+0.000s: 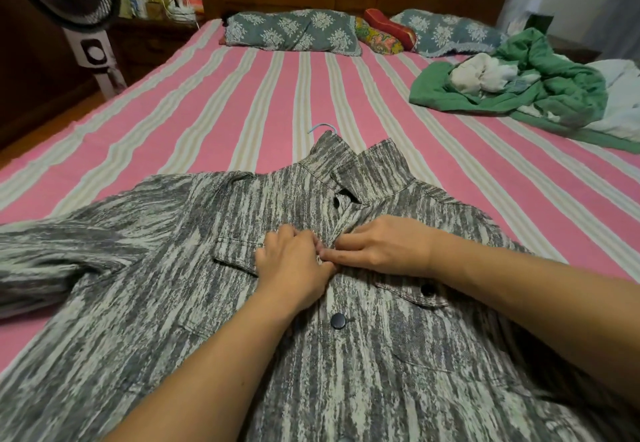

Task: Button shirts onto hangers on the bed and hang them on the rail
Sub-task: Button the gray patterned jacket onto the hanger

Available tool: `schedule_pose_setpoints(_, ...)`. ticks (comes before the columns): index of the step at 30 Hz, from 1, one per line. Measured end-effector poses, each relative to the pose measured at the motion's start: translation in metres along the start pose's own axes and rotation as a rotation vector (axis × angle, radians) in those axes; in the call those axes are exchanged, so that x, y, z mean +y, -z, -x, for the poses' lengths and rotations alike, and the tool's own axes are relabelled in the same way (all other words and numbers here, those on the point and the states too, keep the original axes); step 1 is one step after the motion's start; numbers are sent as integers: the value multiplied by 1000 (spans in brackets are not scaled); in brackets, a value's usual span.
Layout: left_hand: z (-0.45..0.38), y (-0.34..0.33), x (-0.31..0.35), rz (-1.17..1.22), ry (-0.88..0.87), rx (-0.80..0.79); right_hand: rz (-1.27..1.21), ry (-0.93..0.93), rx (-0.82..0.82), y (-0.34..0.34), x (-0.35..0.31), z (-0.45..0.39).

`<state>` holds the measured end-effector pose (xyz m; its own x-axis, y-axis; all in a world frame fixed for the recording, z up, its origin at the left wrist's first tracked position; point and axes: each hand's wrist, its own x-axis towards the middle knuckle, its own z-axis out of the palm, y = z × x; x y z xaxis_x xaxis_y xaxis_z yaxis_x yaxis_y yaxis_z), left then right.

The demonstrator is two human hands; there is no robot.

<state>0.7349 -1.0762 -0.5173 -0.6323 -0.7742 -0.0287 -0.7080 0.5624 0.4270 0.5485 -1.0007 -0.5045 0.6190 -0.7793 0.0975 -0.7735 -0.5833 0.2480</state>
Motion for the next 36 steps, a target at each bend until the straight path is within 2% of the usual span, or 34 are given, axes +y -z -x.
schedule_pose_setpoints(3,-1,-1,-1,24,-3,-3,4,58,18,-7,4,2)
schedule_pose_setpoints(8,0,-2,-4,38,-22,-3,-9,27,56,-16,6,7)
schedule_pose_setpoints(12,2,-2,-4,101,-71,27,32,78,25,-14,9,5)
schedule_pose_setpoints(18,-2,-3,-5,134,-40,-1,32,147,-16,-13,16,2)
schedule_pose_setpoints(28,0,1,-3,89,-86,-7,11,76,-56,-12,24,0)
schedule_pose_setpoints(36,-3,0,6,34,-46,-20,-48,-117,-35,-1,9,1)
